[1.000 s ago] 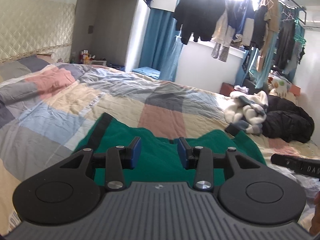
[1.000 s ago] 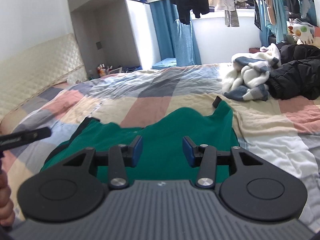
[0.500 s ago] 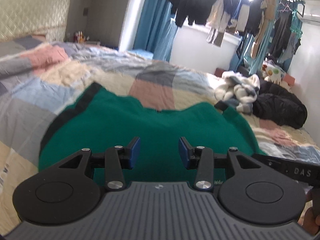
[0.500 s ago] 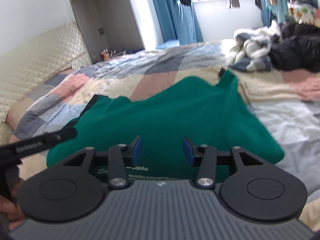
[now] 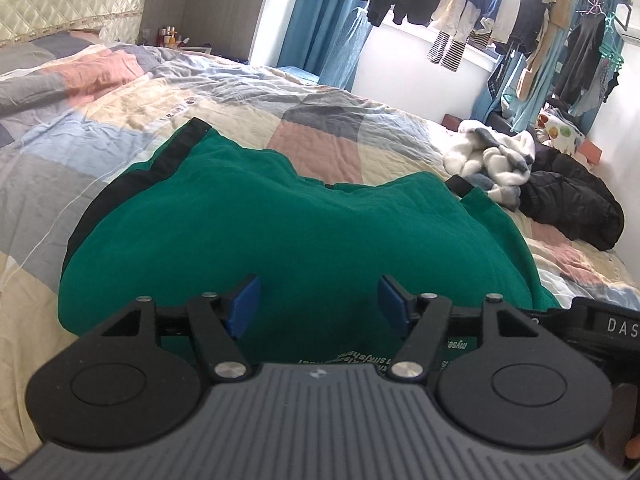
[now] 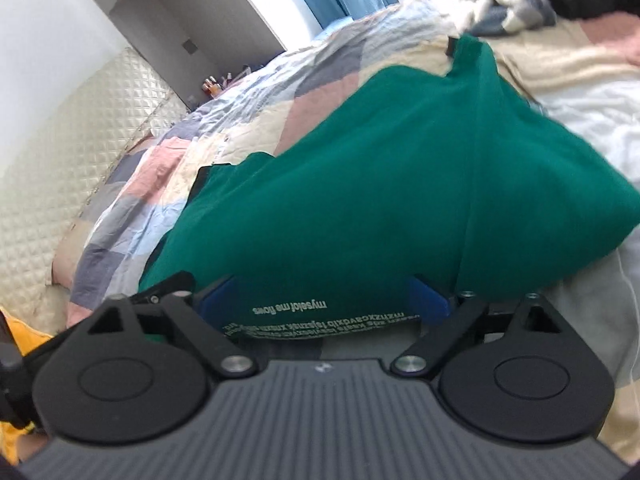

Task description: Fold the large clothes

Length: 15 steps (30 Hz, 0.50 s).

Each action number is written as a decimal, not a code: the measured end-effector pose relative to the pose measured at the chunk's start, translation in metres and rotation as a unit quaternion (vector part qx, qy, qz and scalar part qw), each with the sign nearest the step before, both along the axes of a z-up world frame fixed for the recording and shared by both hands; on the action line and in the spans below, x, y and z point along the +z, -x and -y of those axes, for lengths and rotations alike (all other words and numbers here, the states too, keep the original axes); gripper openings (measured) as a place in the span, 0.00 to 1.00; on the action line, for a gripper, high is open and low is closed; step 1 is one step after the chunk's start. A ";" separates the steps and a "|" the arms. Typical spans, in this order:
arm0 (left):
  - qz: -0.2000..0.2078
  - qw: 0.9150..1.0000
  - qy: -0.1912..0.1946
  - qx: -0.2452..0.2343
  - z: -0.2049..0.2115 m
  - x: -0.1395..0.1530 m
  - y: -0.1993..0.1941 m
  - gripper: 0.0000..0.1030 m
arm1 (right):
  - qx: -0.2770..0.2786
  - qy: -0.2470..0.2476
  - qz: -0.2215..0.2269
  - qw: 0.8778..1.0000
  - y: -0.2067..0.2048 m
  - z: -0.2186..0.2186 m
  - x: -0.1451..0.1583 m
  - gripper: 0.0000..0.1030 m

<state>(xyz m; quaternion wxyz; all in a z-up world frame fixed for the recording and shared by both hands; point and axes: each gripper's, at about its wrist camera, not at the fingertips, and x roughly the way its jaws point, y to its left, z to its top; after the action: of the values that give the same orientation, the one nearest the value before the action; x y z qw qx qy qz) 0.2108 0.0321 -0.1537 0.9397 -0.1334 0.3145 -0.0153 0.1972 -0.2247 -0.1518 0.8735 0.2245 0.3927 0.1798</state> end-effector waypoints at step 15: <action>-0.004 1.000 0.001 0.011 0.008 -0.003 -0.003 0.78 | -0.078 -0.228 -0.146 0.960 -0.018 0.037 -0.053 0.94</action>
<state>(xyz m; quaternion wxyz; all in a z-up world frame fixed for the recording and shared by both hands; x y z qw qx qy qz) 0.2136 0.0244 -0.1569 0.9384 -0.1379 0.3170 -0.0051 0.2153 -0.2613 -0.2051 0.7436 0.4712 0.4460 0.1613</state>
